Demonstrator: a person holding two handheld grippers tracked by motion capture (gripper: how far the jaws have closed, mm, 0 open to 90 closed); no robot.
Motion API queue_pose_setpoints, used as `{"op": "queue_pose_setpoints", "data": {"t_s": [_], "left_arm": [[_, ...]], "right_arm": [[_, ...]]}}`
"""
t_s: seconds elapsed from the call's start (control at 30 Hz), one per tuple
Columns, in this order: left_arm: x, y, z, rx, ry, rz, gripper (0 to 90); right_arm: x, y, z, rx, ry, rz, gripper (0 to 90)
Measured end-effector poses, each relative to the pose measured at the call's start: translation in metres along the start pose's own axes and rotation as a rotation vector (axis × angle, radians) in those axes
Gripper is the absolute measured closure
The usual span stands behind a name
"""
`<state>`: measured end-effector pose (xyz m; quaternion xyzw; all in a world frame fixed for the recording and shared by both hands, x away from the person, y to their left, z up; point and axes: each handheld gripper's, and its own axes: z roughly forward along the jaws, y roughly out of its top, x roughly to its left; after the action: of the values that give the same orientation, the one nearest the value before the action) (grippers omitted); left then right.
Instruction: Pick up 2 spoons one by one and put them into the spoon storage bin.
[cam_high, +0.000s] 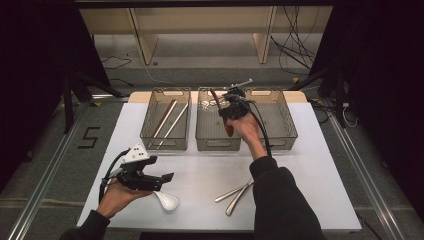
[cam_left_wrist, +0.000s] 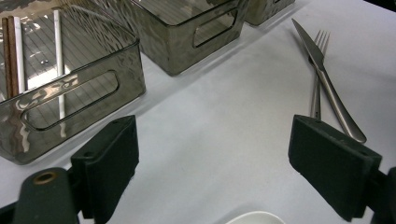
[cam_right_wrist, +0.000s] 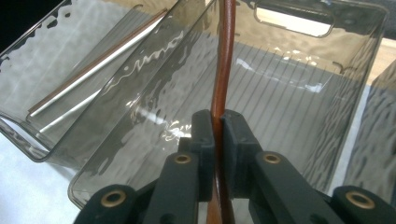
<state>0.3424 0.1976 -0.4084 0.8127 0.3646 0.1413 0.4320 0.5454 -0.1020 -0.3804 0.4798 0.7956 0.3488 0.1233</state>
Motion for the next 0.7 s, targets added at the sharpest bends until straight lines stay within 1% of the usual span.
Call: {"op": "queue_pose_setpoints", "data": {"t_s": [0.17,0.27,0.33,0.37,0.4,0.43,0.53,0.57,0.6,0.67,0.7], "left_arm": [[-0.001,0.000,0.001,-0.001,-0.003,0.000,15.8],[-0.001,0.000,0.000,0.002,-0.004,0.003,15.8],[-0.001,0.000,0.000,0.001,-0.004,0.000,15.8],[-0.001,0.000,0.001,0.002,-0.005,0.000,15.8],[-0.001,0.000,0.000,0.006,-0.006,0.004,15.8],[-0.001,0.000,0.000,0.006,-0.006,0.004,15.8],[-0.001,0.000,0.001,0.008,-0.007,0.003,15.8],[-0.001,0.000,0.001,0.009,-0.008,0.004,15.8],[-0.001,0.000,0.001,0.011,-0.008,0.005,15.8],[-0.002,0.000,0.002,0.011,-0.008,0.005,15.8],[-0.002,0.000,0.002,0.012,-0.008,0.005,15.8]], "right_arm": [[0.004,-0.002,0.005,0.015,-0.003,-0.014,83.7],[0.005,-0.002,0.006,0.014,-0.001,-0.024,83.5],[0.005,-0.002,0.007,0.020,-0.010,-0.030,83.2],[0.005,-0.002,0.007,0.026,-0.011,-0.025,82.0],[0.005,-0.003,0.008,0.026,-0.013,-0.024,78.2],[0.004,-0.003,0.007,0.027,-0.010,-0.020,76.6],[0.004,-0.002,0.004,0.013,0.002,-0.011,67.0],[0.004,-0.002,0.002,0.009,-0.003,-0.010,65.3],[0.004,-0.002,0.001,0.005,-0.003,-0.020,64.8],[0.005,-0.003,-0.001,0.002,0.016,-0.026,62.0],[0.006,-0.004,-0.002,0.001,0.018,-0.031,60.1]]}}
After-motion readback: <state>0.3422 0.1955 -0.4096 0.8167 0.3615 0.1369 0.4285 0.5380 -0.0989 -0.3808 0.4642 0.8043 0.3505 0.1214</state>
